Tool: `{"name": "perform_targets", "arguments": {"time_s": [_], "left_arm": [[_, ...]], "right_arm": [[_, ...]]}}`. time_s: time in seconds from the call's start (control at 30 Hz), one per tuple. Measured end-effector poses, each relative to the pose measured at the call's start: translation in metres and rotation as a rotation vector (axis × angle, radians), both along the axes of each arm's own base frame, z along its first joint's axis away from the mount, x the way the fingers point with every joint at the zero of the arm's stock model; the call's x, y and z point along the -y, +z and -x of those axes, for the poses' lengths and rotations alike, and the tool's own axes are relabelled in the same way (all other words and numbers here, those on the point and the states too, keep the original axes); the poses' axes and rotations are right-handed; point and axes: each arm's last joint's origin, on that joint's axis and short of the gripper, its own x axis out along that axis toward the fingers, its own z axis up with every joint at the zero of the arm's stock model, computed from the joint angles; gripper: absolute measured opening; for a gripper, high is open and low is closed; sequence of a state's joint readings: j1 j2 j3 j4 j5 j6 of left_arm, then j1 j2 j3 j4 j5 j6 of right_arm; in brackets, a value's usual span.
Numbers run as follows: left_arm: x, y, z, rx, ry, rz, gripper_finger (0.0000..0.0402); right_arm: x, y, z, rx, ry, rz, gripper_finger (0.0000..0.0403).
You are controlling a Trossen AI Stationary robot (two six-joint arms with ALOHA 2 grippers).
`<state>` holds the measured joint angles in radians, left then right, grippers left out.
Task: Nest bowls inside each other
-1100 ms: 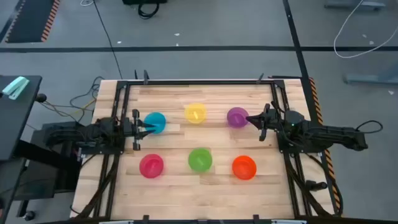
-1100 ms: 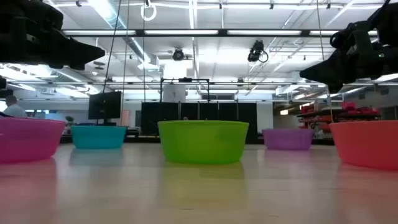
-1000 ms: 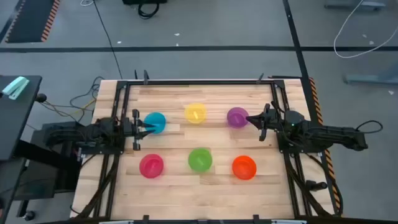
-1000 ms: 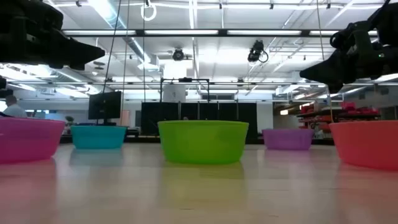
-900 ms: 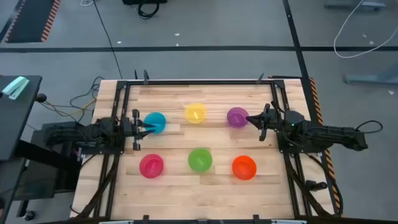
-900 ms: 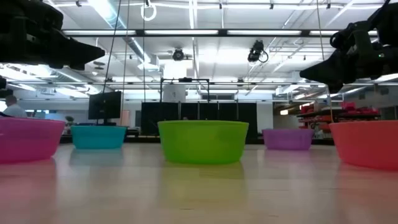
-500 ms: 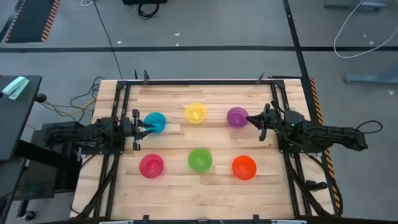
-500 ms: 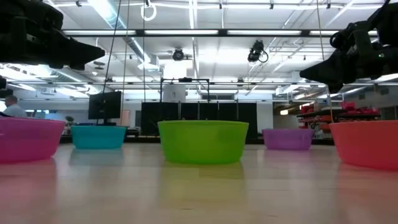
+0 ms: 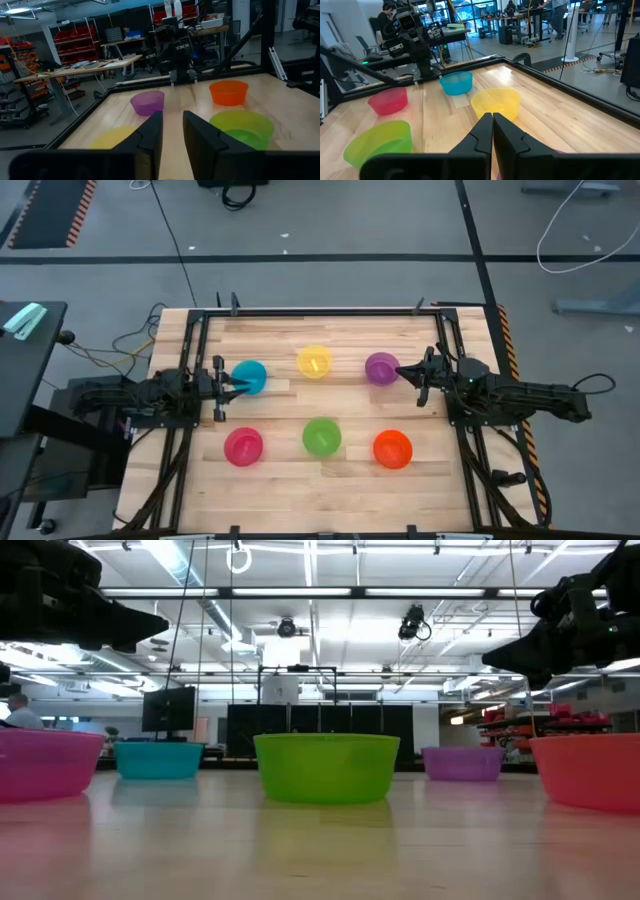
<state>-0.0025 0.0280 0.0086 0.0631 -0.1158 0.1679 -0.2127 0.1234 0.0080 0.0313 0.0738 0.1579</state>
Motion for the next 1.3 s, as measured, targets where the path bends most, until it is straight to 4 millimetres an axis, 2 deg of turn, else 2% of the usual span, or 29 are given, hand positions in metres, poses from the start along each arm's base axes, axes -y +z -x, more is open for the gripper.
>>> {"name": "perform_targets", "arguments": {"time_s": [1.3], "left_arm": [[0.0000, 0.0000, 0.0000, 0.000, 0.000, 0.000, 0.0086]], "right_arm": [[0.0000, 0.0000, 0.0000, 0.000, 0.000, 0.000, 0.0019]]}}
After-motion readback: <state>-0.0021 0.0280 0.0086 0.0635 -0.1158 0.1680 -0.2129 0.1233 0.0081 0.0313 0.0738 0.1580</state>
